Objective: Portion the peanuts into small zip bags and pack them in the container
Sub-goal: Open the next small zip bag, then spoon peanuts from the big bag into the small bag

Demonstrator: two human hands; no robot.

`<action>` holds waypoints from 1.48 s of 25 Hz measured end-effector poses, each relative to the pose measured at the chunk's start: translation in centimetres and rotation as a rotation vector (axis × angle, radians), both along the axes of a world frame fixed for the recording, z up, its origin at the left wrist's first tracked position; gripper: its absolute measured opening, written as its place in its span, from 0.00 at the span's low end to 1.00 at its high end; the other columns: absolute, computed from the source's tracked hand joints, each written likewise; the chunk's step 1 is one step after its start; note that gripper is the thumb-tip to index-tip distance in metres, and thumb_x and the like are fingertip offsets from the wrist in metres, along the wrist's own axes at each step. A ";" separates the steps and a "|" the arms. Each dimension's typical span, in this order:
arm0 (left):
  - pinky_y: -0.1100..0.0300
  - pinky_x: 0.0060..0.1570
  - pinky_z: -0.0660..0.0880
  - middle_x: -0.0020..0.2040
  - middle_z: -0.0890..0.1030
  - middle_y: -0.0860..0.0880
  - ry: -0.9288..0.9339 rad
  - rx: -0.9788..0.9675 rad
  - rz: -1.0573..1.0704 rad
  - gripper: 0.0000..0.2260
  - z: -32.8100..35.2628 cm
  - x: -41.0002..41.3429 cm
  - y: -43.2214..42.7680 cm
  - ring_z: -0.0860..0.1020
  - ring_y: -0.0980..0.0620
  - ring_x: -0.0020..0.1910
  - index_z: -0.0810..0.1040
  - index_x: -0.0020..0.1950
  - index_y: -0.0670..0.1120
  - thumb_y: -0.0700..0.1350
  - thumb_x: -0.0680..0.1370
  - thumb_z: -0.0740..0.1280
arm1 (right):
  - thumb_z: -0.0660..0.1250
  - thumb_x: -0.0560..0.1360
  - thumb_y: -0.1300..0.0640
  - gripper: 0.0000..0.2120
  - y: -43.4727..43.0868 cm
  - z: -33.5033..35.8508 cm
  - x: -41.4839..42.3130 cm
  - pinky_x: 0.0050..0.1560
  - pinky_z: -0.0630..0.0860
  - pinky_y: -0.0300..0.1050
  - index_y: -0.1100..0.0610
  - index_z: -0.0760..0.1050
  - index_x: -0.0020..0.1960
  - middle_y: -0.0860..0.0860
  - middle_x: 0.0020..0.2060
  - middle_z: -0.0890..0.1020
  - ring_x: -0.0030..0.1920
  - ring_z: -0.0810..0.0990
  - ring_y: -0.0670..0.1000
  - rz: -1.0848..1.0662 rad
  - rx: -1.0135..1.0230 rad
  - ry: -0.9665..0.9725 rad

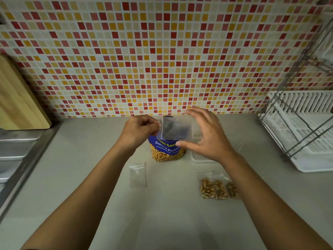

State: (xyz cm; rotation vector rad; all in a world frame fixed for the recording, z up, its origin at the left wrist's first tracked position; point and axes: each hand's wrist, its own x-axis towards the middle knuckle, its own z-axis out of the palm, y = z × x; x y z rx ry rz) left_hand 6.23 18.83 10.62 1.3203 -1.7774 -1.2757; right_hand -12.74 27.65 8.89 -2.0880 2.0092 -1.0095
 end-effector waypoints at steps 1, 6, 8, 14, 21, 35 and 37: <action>0.68 0.31 0.75 0.40 0.82 0.51 -0.009 0.003 -0.022 0.05 0.1 -0.2 0.1 0.79 0.55 0.40 0.79 0.41 0.47 0.41 0.76 0.66 | 0.69 0.64 0.33 0.40 -0.3 0.1 0.2 0.68 0.55 0.40 0.51 0.65 0.69 0.47 0.66 0.70 0.67 0.64 0.45 0.048 -0.004 0.163; 0.64 0.36 0.75 0.39 0.81 0.51 -0.029 -0.010 -0.065 0.09 0.6 -1.1 0.4 0.79 0.55 0.40 0.78 0.37 0.50 0.40 0.76 0.67 | 0.69 0.62 0.31 0.42 -1.5 -0.3 1.2 0.67 0.59 0.47 0.52 0.68 0.69 0.49 0.64 0.74 0.64 0.69 0.51 0.024 0.027 0.232; 0.66 0.36 0.75 0.39 0.81 0.52 -0.052 -0.032 -0.071 0.09 0.5 -1.4 0.6 0.79 0.55 0.40 0.79 0.37 0.49 0.39 0.76 0.66 | 0.68 0.62 0.31 0.40 -1.5 -0.6 1.2 0.64 0.61 0.47 0.51 0.70 0.67 0.49 0.61 0.77 0.61 0.72 0.52 0.001 -0.008 0.248; 0.64 0.40 0.77 0.40 0.82 0.48 -0.047 -0.058 -0.055 0.05 -0.1 -2.0 0.9 0.81 0.53 0.41 0.81 0.40 0.46 0.38 0.75 0.67 | 0.60 0.62 0.29 0.37 -1.7 -1.2 1.1 0.63 0.64 0.54 0.50 0.73 0.64 0.48 0.57 0.78 0.59 0.74 0.52 -0.013 -0.048 0.286; 0.66 0.38 0.76 0.40 0.83 0.48 -0.028 -0.154 -0.060 0.04 0.3 -2.3 0.7 0.80 0.55 0.38 0.82 0.46 0.44 0.41 0.75 0.68 | 0.66 0.64 0.35 0.28 -1.7 -1.5 0.7 0.59 0.66 0.51 0.51 0.78 0.56 0.47 0.51 0.82 0.55 0.76 0.49 -0.035 -0.200 0.146; 0.68 0.32 0.66 0.39 0.78 0.47 -0.358 -0.289 0.071 0.07 -4.0 -2.9 -3.0 0.74 0.53 0.38 0.77 0.43 0.44 0.47 0.77 0.66 | 0.70 0.70 0.46 0.26 -2.1 -5.7 0.1 0.44 0.71 0.22 0.51 0.70 0.65 0.43 0.58 0.76 0.55 0.75 0.42 -0.066 0.163 -0.720; 0.64 0.33 0.68 0.36 0.76 0.48 -0.410 -0.304 0.003 0.07 -3.6 -3.5 -3.3 0.75 0.50 0.37 0.74 0.41 0.45 0.47 0.76 0.66 | 0.70 0.70 0.45 0.25 -2.4 -5.8 -0.1 0.46 0.72 0.26 0.51 0.70 0.64 0.43 0.57 0.77 0.56 0.76 0.44 -0.068 0.168 -0.718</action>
